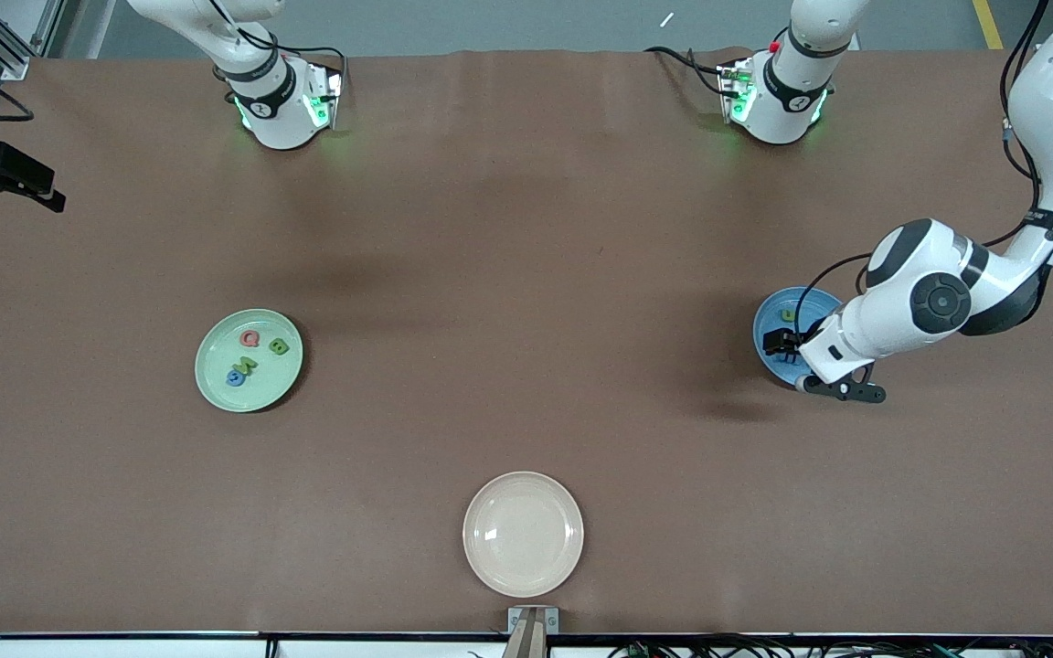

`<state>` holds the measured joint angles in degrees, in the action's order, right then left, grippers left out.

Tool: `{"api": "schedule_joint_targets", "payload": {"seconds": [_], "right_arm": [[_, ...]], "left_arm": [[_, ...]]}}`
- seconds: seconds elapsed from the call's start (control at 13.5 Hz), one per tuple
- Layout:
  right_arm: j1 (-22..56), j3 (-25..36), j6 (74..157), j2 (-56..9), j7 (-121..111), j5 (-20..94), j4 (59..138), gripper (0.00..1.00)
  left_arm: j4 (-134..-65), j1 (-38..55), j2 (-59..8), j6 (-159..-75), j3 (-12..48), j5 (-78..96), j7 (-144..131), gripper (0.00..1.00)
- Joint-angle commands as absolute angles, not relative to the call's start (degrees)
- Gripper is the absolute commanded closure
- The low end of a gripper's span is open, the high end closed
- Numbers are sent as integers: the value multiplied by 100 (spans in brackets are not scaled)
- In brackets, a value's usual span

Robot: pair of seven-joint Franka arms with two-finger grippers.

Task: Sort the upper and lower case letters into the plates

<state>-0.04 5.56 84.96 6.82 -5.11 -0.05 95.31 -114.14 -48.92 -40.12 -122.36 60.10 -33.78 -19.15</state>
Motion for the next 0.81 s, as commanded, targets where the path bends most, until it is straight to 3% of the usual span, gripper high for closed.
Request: {"api": "schedule_joint_targets", "payload": {"seconds": [0.0,0.22,0.59,0.74], "right_arm": [[-114,457,8517,896,-536,-18,9738,0],[-27,387,8525,896,-344,-18,9738,0],[-53,387,8552,896,-325,-18,9747,0],[-62,404,8534,896,-325,-18,9747,0]], "left_arm": [[-11338,-3705,-2903,-12138,4786,-2140,-1136,1],[-11285,-2343,-2436,-12129,3573,-1111,-775,1],[-11276,601,-1943,-12085,734,358,-563,1],[-11276,1272,-1768,-12085,3,553,-554,1]]}}
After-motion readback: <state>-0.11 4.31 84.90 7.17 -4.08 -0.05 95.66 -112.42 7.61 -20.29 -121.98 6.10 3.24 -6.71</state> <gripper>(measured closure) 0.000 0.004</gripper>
